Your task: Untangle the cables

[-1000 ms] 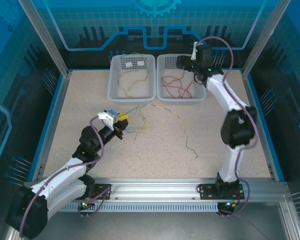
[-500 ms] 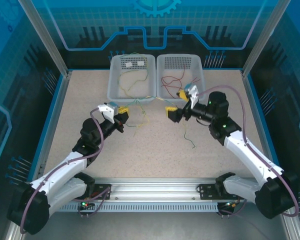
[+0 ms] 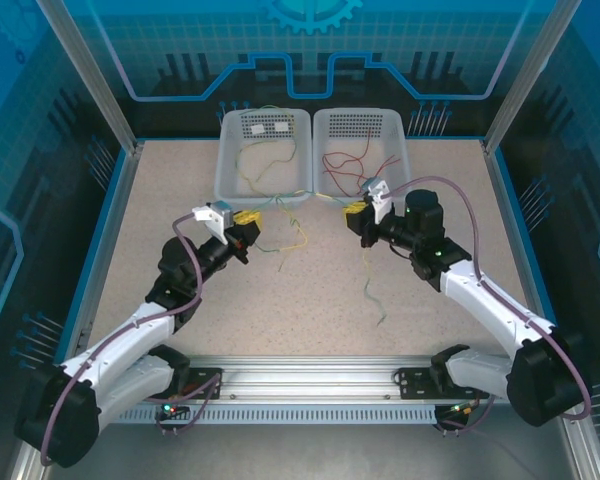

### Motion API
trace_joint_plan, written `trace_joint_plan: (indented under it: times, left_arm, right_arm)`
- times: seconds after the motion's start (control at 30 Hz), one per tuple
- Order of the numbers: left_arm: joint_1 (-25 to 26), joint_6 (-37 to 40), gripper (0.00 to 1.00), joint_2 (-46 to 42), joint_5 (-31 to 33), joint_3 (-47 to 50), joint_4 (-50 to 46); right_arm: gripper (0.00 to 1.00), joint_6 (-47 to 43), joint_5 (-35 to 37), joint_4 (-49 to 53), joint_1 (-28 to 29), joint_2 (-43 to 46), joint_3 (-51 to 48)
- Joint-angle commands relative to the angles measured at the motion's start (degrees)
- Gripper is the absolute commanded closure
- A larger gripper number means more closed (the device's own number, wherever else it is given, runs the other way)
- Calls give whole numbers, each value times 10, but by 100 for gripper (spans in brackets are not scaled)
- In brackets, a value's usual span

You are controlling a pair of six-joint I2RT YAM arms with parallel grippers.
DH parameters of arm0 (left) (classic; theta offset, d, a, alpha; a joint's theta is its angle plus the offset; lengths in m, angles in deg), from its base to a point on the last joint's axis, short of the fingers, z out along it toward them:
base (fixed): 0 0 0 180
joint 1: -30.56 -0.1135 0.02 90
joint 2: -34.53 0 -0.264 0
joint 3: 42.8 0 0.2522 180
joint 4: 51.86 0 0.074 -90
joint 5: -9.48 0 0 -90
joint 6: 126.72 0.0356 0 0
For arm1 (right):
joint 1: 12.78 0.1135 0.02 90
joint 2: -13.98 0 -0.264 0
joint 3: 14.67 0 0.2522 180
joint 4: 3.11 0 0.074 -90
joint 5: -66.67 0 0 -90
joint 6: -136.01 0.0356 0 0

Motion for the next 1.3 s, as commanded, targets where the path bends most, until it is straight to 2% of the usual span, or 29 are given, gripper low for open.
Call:
trace_joint_plan:
  times: [0.0, 0.1, 0.2, 0.23, 0.3, 0.37, 0.43, 0.57, 0.7, 0.77, 0.83, 0.93, 1.07, 1.13, 1.2, 1.27]
  left_arm:
    - [-4, -26, 100, -3, -19, -9, 36]
    - [-4, -51, 100, 14, -35, -7, 78]
    - [-4, -92, 100, 74, -90, -21, 135]
    - [-3, -118, 100, 99, -109, -27, 160]
    - [1, -163, 100, 150, -127, -25, 256]
    - [8, -201, 100, 210, -146, -28, 357]
    - [24, -222, 100, 267, -163, -50, 401]
    - [68, -179, 100, 314, -163, -99, 337]
    - [122, -59, 100, 288, -108, -134, 178]
    - [132, -38, 100, 286, -110, -154, 126]
    - [133, -44, 99, 294, -117, -163, 117]
    - [133, -53, 90, 304, -122, -163, 124]
    - [135, -45, 88, 314, -135, -177, 101]
    - [136, -39, 88, 318, -131, -182, 91]
    - [136, -24, 83, 318, -116, -189, 66]
    - [136, -15, 85, 318, -111, -188, 63]
  right_arm:
    - [100, 58, 14, -38, 0, -3, 30]
    - [100, 85, 5, -69, -2, 0, 26]
    - [100, 188, -45, -178, -10, -23, 9]
    - [100, 220, -39, -208, -8, -36, 10]
    - [100, 273, 15, -256, 3, -55, 7]
    - [100, 301, 110, -303, 19, -60, -10]
    - [100, 301, 193, -354, 37, -65, -20]
    - [100, 295, 268, -380, 62, -86, 5]
    - [100, 297, 311, -373, 73, -104, 28]
    - [100, 301, 328, -379, 77, -115, 33]
    - [100, 296, 336, -384, 82, -127, 42]
    - [100, 302, 336, -374, 83, -135, 56]
    - [100, 290, 341, -381, 93, -137, 55]
    - [100, 292, 337, -369, 93, -136, 56]
    - [100, 298, 329, -365, 93, -132, 56]
    - [100, 316, 326, -363, 93, -128, 56]
